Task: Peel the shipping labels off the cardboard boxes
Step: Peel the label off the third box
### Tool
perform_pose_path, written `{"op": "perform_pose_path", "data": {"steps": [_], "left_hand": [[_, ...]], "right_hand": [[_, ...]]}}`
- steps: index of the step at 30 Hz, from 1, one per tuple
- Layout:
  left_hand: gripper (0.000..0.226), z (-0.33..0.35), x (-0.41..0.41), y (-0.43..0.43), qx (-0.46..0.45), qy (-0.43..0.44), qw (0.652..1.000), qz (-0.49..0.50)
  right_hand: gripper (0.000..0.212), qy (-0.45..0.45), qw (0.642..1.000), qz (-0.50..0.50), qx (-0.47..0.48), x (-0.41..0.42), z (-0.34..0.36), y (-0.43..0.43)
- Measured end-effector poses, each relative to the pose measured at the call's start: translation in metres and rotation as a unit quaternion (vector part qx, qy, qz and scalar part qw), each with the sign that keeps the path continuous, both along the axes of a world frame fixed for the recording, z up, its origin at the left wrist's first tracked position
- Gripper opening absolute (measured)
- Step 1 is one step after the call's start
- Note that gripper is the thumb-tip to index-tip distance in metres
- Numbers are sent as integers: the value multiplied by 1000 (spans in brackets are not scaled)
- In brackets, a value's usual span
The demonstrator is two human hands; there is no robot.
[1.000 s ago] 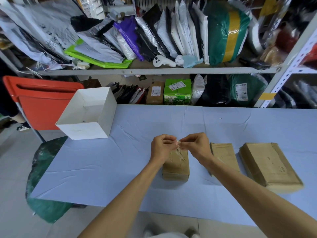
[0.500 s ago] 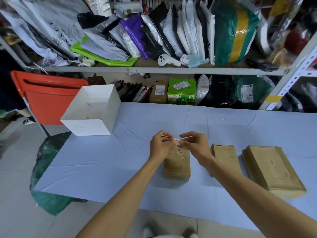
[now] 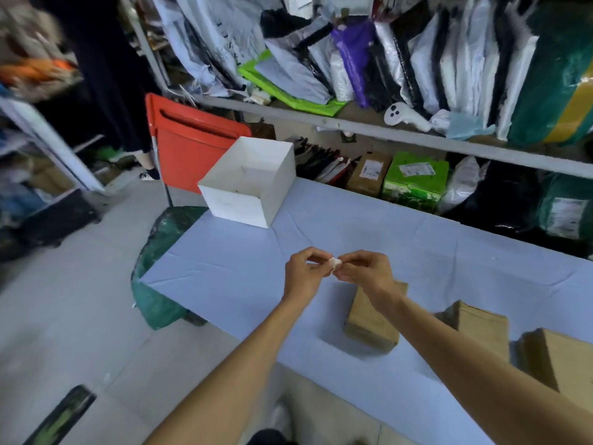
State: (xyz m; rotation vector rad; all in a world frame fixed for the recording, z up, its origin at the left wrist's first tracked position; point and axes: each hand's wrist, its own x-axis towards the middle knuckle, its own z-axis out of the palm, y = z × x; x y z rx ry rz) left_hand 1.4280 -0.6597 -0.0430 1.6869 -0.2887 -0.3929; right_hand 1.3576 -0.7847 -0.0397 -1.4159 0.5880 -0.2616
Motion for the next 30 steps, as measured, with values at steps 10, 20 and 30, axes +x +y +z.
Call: {"op": "perform_pose_path", "data": {"steps": [10,20,30], "left_hand": [[8,-1,81,79,-10,14,997,69],[9,-8,219,131,-18,38,999,27],[11,6,274,122,7,30,997,-66]], "right_hand": [[16,-6,999,37,-16,100,3,73],[10,25,999,-7,-28,228,10,130],[7,87,989,-45,-107,277,22,125]]}}
